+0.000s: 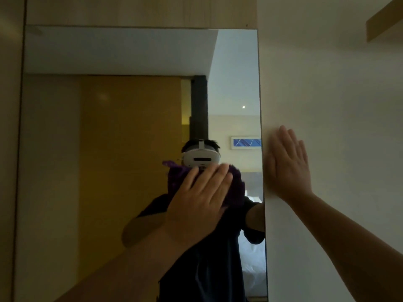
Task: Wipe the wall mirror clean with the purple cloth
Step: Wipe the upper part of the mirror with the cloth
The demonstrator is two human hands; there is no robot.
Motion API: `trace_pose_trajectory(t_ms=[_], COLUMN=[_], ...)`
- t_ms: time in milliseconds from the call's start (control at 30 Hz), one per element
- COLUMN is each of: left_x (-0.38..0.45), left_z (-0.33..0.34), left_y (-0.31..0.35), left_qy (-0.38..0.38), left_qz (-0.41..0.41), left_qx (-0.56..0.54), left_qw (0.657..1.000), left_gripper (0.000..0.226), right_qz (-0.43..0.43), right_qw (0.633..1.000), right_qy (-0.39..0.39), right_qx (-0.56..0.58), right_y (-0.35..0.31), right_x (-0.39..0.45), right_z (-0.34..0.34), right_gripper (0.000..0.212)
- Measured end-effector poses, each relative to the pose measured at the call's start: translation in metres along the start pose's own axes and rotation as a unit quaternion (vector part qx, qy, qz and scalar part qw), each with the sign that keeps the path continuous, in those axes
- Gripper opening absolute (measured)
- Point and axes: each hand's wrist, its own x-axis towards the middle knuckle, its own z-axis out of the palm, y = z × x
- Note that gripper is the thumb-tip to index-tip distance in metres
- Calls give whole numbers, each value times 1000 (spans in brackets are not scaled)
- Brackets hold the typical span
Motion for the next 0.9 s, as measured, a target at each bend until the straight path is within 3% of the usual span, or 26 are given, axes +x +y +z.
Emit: trace_pose_trajectory(t_ms=[300,433,567,767,900], left_x=[10,89,191,260,216], left_z=[-1,-27,-58,-52,-29], left_y=[-2,-28,-64,-75,-52], left_qy=[113,145,197,37,53], left_qz=[-5,-75,-120,-119,-74], left_qx=[-38,-102,-75,-8,9], left_qw=[993,981,970,992,996], left_gripper=[53,55,48,56,60], right_qz=[-33,-43,-51,-54,-54], right_qw=[998,996,993,992,993], right_qy=[-10,-28,-50,-57,-45], right_qx=[-50,-67,-94,-102,-92], right_y=[7,9,11,16,16], right_x=[0,1,0,-1,-1], right_z=[1,-3,-2,2,3], right_gripper=[55,53,55,56,56])
